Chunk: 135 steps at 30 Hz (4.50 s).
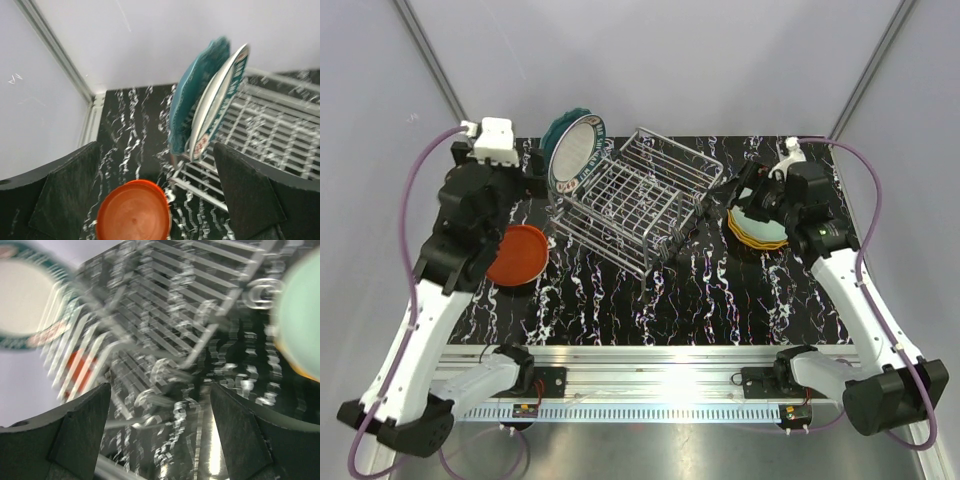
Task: Load the plates into the dish rack
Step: Insert the plate into the dish rack, then grab a plate with the right arm
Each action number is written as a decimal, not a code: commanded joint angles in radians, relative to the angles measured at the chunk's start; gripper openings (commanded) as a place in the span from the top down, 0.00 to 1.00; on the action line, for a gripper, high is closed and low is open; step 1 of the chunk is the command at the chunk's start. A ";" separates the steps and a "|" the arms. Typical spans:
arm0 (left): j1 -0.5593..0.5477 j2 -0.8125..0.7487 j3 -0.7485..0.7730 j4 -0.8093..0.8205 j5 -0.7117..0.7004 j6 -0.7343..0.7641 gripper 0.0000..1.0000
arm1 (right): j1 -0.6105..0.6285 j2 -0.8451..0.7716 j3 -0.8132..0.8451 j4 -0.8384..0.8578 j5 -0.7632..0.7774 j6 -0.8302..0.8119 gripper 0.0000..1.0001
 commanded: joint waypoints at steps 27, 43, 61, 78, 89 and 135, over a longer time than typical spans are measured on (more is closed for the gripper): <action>0.004 -0.706 -0.659 0.164 -0.029 -0.221 0.01 | -0.412 0.303 -0.157 0.007 0.384 0.127 0.26; 0.004 -0.668 -0.653 0.132 -0.020 -0.209 0.01 | -0.427 0.506 -0.162 0.106 0.367 0.155 0.33; 0.004 -0.661 -0.658 0.134 -0.011 -0.213 0.01 | -0.432 0.383 -0.289 0.081 0.404 0.145 0.83; 0.004 -0.663 -0.661 0.125 0.020 -0.226 0.01 | -0.436 0.245 -0.301 0.012 0.310 0.185 1.00; 0.004 -0.648 -0.656 0.111 0.043 -0.238 0.01 | -0.436 0.158 -0.347 0.053 0.258 0.227 1.00; 0.004 -0.609 -0.658 0.112 0.067 -0.230 0.01 | -0.438 0.263 -0.390 0.202 0.229 0.308 0.44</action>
